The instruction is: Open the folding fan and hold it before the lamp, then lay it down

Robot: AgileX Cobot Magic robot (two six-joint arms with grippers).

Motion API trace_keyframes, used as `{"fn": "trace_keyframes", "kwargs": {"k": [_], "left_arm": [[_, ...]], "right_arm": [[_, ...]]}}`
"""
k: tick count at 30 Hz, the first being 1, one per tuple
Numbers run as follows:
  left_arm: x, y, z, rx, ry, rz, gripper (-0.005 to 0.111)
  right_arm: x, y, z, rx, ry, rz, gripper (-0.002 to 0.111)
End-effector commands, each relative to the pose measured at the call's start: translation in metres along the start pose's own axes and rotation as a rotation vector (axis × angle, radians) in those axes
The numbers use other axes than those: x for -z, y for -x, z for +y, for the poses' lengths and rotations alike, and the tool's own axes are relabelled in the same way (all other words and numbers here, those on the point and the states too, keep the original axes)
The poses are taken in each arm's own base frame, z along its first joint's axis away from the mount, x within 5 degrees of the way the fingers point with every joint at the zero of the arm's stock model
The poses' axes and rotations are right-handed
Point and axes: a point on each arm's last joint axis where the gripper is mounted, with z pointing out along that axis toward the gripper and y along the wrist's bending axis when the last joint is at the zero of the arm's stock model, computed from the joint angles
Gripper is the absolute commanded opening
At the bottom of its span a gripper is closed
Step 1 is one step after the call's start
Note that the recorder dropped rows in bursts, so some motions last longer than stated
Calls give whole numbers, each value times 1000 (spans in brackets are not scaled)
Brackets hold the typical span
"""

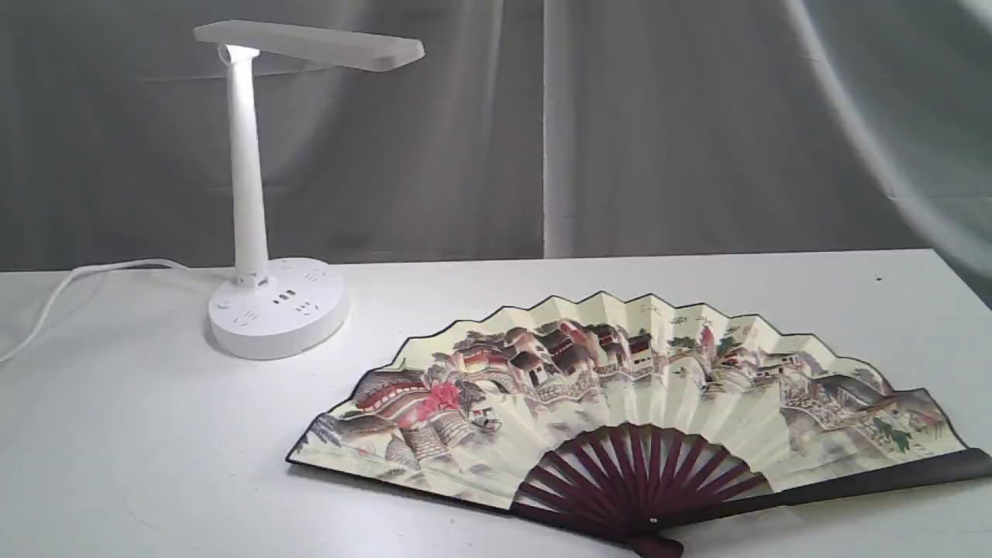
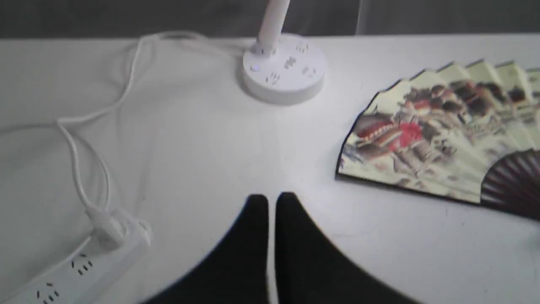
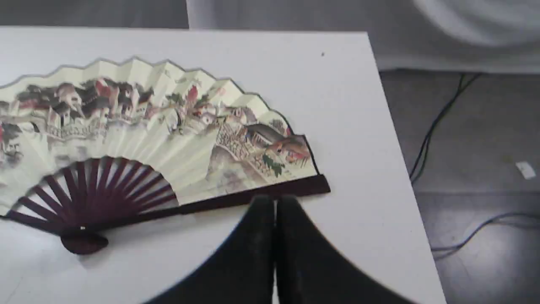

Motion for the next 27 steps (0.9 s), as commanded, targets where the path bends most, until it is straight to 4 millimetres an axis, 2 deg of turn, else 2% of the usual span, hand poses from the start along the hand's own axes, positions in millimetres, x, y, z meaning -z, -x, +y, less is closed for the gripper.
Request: {"fn": "trace_keyframes", "kwargs": {"k": [1, 7, 15, 17, 20, 27], "left_arm": [[38, -16, 1, 37, -10, -130, 0], [82, -45, 5, 29, 16, -292, 0], [110, -74, 7, 28, 21, -371, 0], [119, -83, 8, 20, 19, -427, 0], [121, -83, 10, 16, 51, -425, 0], [111, -85, 10, 52, 45, -399, 0]], "right_arm": [[37, -13, -2, 8, -15, -107, 0], [85, -46, -3, -4, -23, -246, 0], [126, -98, -4, -17, -34, -328, 0], [127, -99, -5, -17, -41, -335, 0], [129, -99, -7, -13, -73, -339, 0], [127, -99, -6, -14, -65, -331, 0]]}}
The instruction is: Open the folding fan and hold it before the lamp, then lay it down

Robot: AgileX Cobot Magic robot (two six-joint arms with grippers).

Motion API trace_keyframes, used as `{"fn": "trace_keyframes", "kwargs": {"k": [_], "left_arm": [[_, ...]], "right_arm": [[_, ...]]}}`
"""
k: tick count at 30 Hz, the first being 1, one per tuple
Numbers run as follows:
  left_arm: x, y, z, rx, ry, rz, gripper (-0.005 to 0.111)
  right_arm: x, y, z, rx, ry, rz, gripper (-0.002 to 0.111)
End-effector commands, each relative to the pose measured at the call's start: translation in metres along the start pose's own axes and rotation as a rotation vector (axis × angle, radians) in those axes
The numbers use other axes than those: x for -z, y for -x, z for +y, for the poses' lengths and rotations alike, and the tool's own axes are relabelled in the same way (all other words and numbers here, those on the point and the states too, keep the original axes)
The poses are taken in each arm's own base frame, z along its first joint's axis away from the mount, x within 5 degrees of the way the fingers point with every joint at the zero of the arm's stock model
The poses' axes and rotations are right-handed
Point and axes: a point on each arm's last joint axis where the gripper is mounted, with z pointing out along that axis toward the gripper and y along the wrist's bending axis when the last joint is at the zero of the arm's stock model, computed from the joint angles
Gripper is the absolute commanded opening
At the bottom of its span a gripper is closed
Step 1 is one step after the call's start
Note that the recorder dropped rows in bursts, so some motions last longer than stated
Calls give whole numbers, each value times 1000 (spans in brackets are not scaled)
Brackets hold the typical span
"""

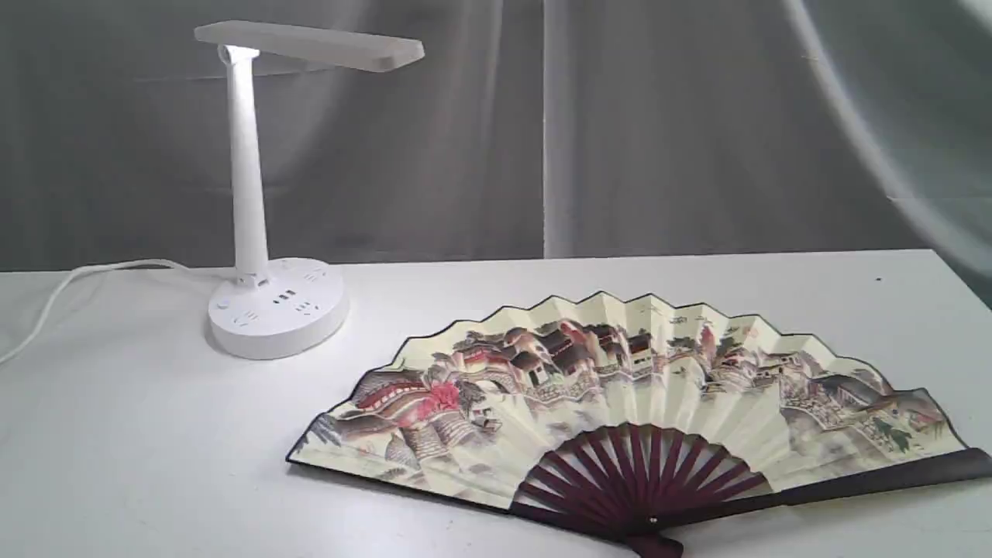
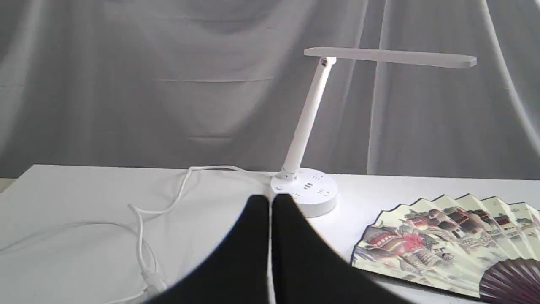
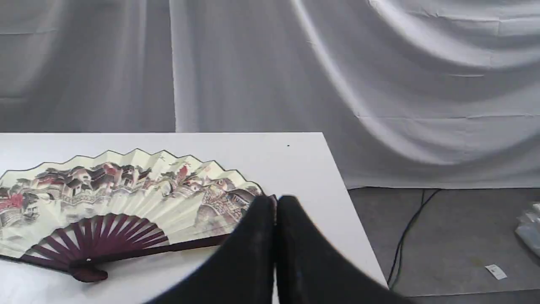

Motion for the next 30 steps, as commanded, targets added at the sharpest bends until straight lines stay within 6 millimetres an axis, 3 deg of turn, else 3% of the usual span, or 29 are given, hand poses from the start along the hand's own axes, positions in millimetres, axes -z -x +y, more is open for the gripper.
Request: {"fn": "trace_keyframes", "kwargs": {"k": [1, 6, 11, 18, 20, 30], "left_arm": [[-10, -2, -1, 25, 1, -14, 0], [-37, -13, -3, 15, -4, -38, 0], [-75, -38, -7, 41, -33, -38, 0], [-113, -81, -9, 57, -52, 26, 0], [-119, -90, -9, 56, -53, 32, 0], [-128, -85, -10, 42, -72, -185, 0]], "right_arm": [[-2, -1, 0, 11, -10, 10, 0], [-13, -4, 1, 18, -8, 2, 0], [-39, -14, 5, 20, 11, 5, 0], [-89, -55, 13, 23, 39, 114, 0], [-100, -60, 15, 24, 42, 77, 0], [-132, -73, 21, 14, 55, -186, 0]]}}
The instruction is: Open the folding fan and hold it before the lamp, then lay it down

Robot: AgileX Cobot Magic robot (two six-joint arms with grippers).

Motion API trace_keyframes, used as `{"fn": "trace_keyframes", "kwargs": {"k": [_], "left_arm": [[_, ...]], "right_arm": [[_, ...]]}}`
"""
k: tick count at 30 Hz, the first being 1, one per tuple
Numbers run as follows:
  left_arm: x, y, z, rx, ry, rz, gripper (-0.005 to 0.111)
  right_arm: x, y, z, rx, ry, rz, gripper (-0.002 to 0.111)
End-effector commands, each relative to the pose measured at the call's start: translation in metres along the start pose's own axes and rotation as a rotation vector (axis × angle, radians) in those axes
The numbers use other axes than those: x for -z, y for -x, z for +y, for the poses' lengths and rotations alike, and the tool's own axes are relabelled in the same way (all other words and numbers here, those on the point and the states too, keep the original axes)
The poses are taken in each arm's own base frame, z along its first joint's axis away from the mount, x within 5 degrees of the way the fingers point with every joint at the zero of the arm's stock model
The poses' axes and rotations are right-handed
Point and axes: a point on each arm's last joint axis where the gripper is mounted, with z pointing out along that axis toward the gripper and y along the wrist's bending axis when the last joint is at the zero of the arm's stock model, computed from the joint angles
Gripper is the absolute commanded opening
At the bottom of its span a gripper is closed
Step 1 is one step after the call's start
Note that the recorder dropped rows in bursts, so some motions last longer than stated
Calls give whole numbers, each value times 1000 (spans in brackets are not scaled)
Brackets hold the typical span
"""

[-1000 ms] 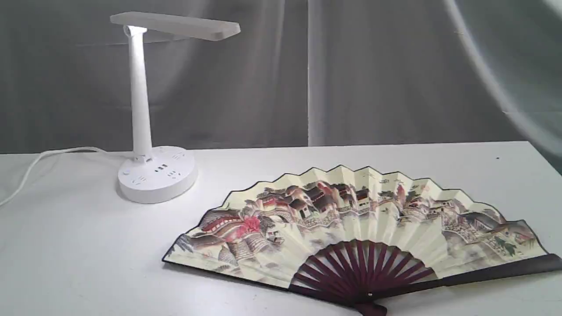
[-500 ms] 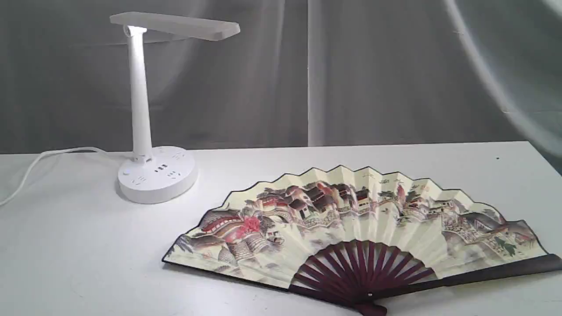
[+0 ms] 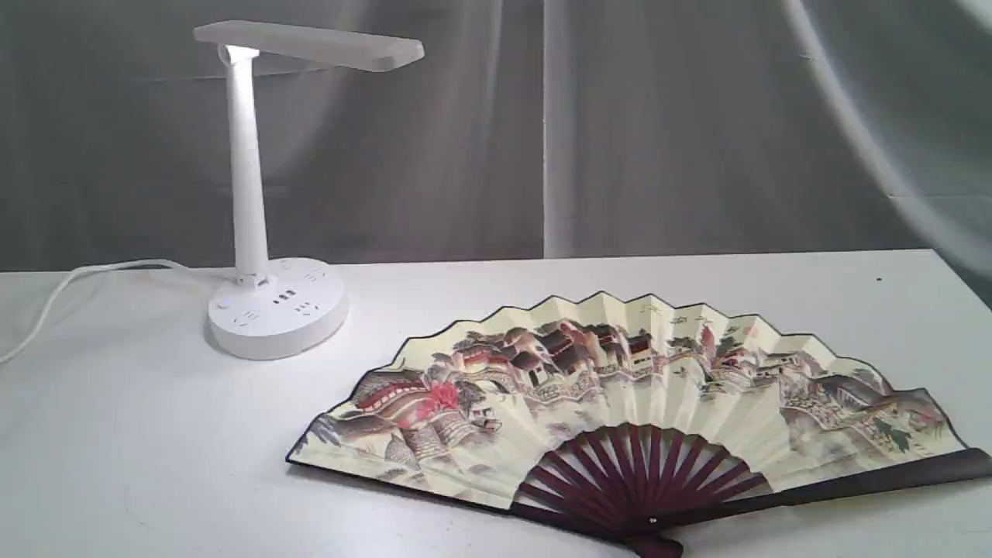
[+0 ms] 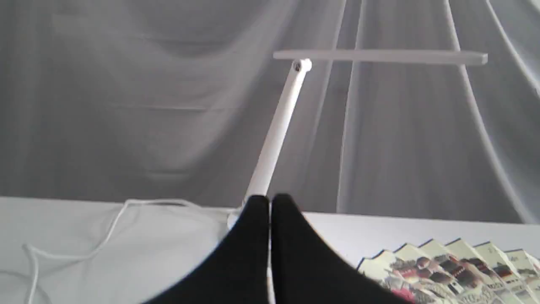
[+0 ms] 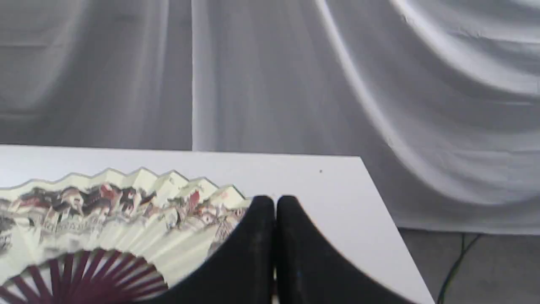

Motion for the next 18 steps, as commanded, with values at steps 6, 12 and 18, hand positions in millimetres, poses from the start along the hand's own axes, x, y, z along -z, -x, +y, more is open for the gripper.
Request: {"fn": "trace_keyframes", "kwargs": {"k": [6, 12, 18], "left_arm": [[-12, -16, 2, -51, -9, -158, 0], [-21, -51, 5, -52, -7, -90, 0], [-25, -79, 9, -54, 5, 24, 0]], "right_arm": [[-15, -13, 4, -55, 19, -197, 0], [-24, -34, 7, -150, 37, -193, 0], [-34, -70, 10, -151, 38, -84, 0]]}}
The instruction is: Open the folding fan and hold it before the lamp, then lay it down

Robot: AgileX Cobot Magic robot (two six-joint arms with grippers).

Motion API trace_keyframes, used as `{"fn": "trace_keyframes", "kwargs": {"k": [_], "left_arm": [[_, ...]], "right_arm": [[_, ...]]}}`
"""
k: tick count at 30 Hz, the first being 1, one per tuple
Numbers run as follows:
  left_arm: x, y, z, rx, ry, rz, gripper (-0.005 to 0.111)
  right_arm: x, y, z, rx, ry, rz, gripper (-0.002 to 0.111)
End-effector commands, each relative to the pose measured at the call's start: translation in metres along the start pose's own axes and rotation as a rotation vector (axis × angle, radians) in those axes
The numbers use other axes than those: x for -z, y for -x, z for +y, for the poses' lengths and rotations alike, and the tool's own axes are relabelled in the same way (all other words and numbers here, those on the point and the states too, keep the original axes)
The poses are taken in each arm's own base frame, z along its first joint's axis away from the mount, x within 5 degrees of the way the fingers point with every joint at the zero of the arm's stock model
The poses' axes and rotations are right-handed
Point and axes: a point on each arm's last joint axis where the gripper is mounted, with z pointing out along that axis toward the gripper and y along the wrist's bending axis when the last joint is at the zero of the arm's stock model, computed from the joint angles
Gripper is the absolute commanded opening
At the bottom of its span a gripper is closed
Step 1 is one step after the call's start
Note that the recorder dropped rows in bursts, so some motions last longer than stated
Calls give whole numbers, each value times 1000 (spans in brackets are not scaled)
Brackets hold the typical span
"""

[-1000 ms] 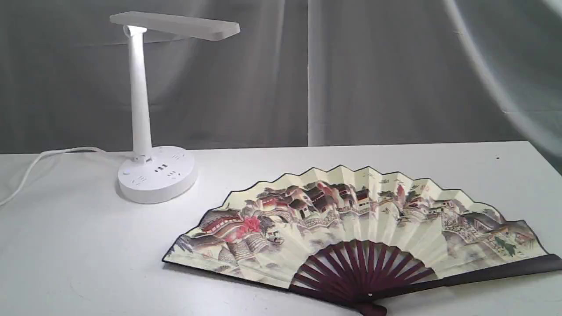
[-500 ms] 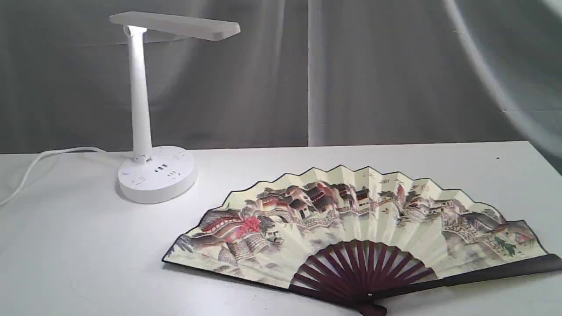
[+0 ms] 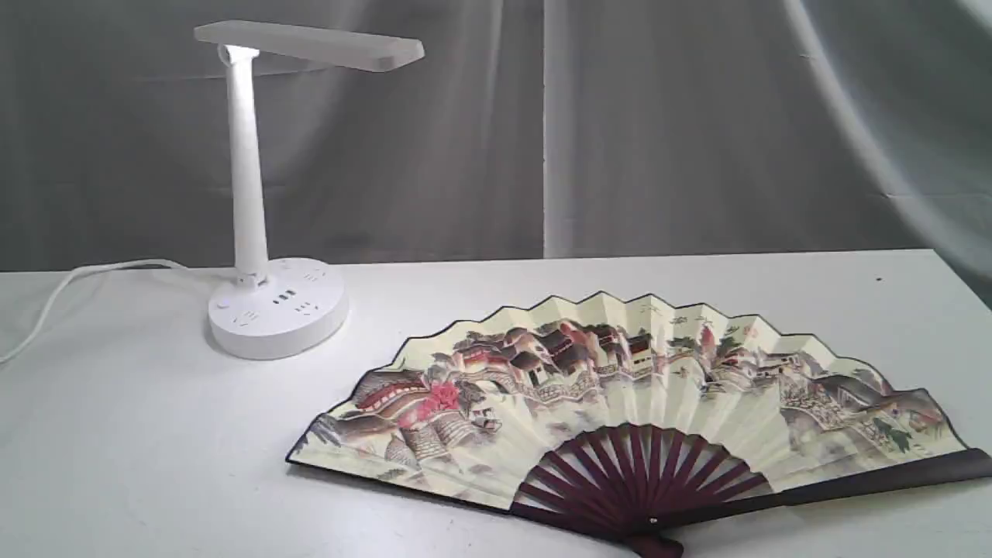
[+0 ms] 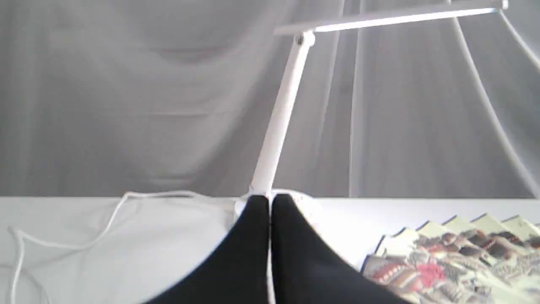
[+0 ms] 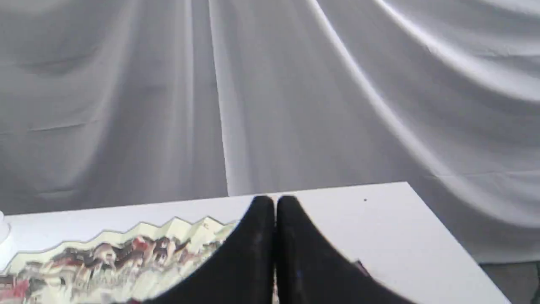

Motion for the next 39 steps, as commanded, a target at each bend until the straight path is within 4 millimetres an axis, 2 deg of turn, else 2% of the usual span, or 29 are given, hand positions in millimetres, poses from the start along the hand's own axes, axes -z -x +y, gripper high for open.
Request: {"fn": "trace_keyframes", "kwargs": {"k": [1, 5, 14, 39], "left_arm": [[0, -9, 1, -3, 11, 68, 0], [0, -11, 1, -12, 14, 87, 0], [0, -11, 2, -30, 15, 86, 0], [0, -11, 2, -28, 15, 86, 0]], "right_arm": [[-2, -15, -1, 6, -4, 32, 0], [0, -30, -2, 90, -5, 197, 0], [0, -29, -4, 202, -15, 185, 0], [0, -29, -4, 180, -15, 183, 0]]}}
